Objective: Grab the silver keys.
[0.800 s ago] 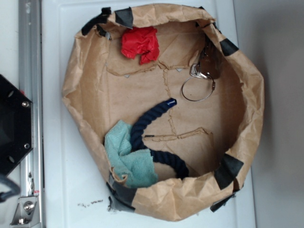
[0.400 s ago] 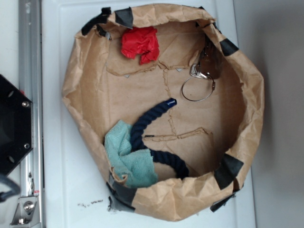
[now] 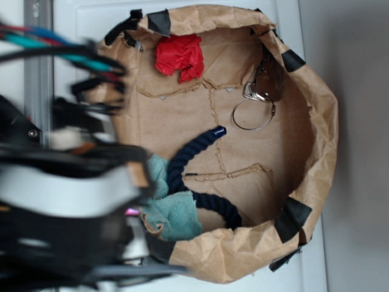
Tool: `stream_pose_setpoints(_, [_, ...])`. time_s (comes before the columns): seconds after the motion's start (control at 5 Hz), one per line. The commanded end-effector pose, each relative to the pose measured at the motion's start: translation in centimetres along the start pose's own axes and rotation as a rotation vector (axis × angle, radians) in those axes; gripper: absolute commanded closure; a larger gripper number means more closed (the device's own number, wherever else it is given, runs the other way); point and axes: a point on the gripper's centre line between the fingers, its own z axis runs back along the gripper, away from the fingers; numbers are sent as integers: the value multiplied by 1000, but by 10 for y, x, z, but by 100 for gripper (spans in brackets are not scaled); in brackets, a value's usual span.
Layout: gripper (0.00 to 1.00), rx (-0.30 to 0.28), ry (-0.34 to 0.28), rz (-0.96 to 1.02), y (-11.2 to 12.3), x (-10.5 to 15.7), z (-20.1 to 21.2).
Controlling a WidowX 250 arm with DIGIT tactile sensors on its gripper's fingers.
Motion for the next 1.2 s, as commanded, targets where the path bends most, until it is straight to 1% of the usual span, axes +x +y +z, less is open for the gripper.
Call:
stream_pose_setpoints(0.0, [0,-201,-196,-216,17,63,-6])
stream_pose_setpoints(0.2, [0,-163,-218,-210,25,64,-32])
stream_pose_setpoints(0.4, [0,-150,-184,-220,16,58,-45])
stream_pose_setpoints(0.6, [0,-122,-169,-210,12,61,-61])
stream_pose_setpoints(0.8, [0,-145,-168,-234,14,68,-79])
stream_pose_setpoints(1.0, [0,-152,-168,-238,13,68,-67])
